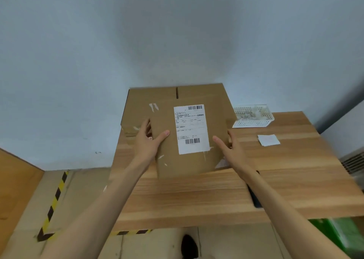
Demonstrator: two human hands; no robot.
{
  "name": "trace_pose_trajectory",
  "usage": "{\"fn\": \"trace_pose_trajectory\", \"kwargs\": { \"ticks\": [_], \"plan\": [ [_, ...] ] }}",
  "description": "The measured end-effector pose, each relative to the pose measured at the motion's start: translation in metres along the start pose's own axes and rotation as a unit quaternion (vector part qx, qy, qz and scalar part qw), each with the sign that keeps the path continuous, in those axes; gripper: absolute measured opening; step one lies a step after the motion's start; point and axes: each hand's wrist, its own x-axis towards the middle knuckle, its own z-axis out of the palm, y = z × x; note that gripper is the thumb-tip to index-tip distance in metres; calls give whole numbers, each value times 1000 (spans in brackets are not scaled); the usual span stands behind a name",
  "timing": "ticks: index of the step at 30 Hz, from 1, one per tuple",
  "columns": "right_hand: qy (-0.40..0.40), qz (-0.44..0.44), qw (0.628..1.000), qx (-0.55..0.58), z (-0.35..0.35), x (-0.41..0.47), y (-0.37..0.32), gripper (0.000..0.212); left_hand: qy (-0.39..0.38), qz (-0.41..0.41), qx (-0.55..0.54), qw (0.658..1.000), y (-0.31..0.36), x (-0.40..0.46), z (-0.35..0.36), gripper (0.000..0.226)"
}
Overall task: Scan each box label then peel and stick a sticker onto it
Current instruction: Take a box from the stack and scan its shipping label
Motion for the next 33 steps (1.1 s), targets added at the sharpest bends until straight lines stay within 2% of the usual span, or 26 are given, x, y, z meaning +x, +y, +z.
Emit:
{"fn": "trace_pose_trajectory", "kwargs": {
  "ticks": [4, 9, 12, 17, 20, 31, 33],
  "plan": [
    [-19, 25, 998, -61, -15, -35, 42, 66, -15, -25, 34, 999, -37, -37, 7, 76],
    [-36, 96, 988, -118, -29, -56, 99, 68, -60, -103, 34, 992, -83, -67, 28, 85],
    [-32, 108, 985, -132, -36, -51, 120, 61, -93, -147, 46, 984, -100, -74, 40, 88],
    [-30, 137, 981, -131, -43, -24, 147, 56, -139, -190, 49, 971, -119, -58, 66, 73],
    [-39, 151, 978, -140, -46, -5, 165, 56, -159, -229, 53, 959, -131, -43, 83, 72],
    [-74, 208, 962, -161, -43, 45, 216, 47, -137, -277, 73, 948, -190, -12, 114, 79],
    [-75, 218, 955, -187, -44, 52, 217, 56, -133, -289, 71, 945, -199, -5, 114, 79]
  ]
}}
